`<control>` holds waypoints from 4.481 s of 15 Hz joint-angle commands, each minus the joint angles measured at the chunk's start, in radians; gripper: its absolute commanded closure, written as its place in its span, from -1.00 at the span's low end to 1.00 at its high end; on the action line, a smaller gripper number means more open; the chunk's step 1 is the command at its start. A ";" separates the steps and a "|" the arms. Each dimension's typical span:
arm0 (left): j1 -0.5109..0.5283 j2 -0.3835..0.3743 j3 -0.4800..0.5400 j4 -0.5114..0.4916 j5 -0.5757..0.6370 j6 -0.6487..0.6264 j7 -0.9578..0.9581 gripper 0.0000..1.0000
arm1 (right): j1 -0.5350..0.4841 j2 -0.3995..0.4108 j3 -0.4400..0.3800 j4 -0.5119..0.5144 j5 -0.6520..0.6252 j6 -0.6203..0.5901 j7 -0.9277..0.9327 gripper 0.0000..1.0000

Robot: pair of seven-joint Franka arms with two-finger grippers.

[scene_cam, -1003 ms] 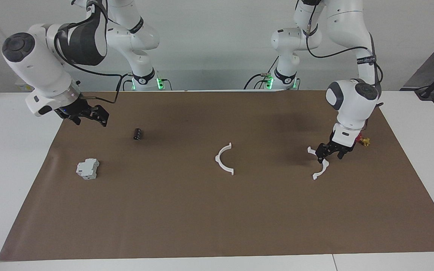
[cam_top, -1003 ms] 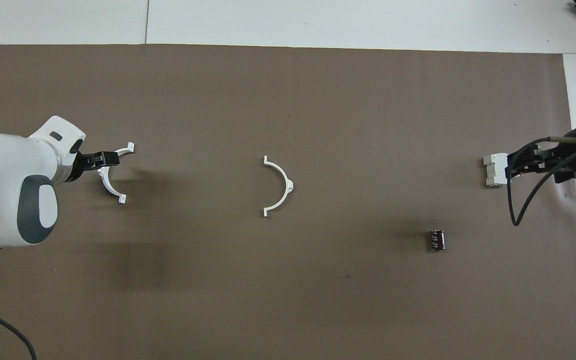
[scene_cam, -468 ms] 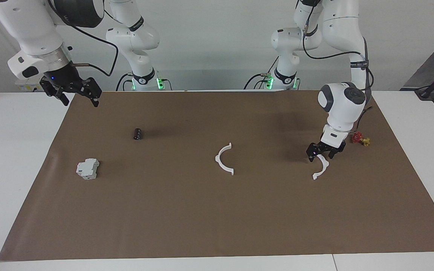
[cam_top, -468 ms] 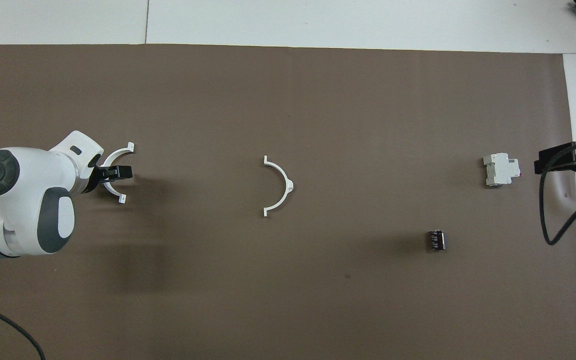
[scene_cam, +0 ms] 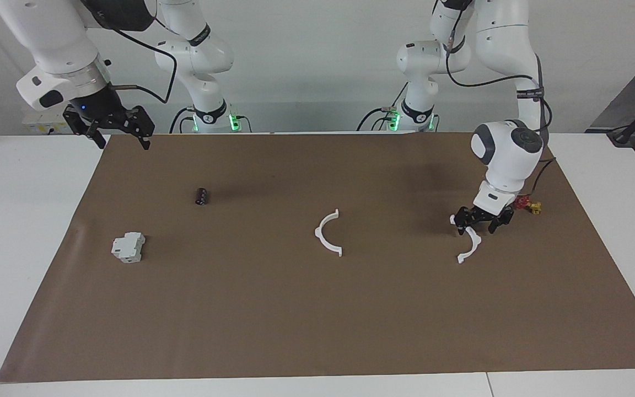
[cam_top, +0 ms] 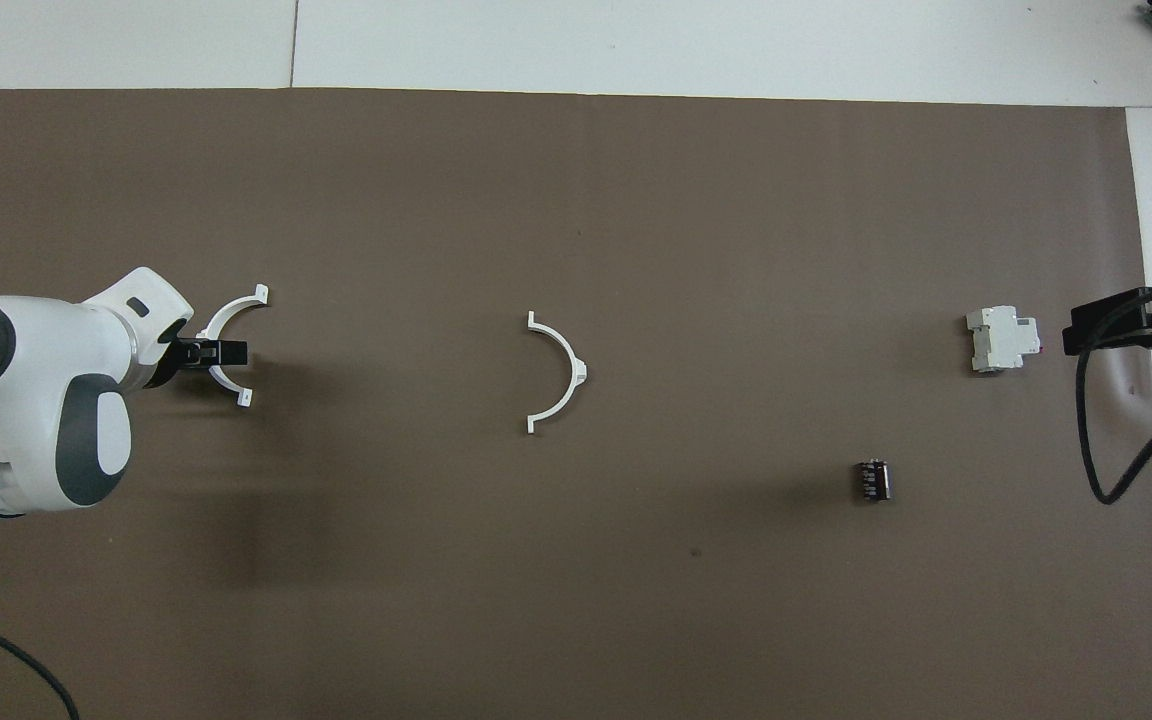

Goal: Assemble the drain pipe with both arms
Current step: 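Grasp the other white pipe half with the left gripper, then carry the held pipe half with the left gripper toward the placed half, then press the held half's ends against the placed half with the left gripper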

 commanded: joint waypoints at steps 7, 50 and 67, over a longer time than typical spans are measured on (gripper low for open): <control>-0.005 -0.004 -0.002 -0.010 0.013 0.003 0.009 1.00 | -0.021 0.001 0.002 0.009 0.018 -0.018 -0.015 -1.00; -0.611 0.071 -0.001 0.120 0.099 -0.075 -1.218 1.00 | -0.018 0.000 0.002 0.008 0.018 -0.013 -0.015 -1.00; -0.610 0.109 -0.001 0.140 0.121 -0.034 -1.217 1.00 | -0.018 0.000 0.002 0.008 0.018 -0.013 -0.015 -1.00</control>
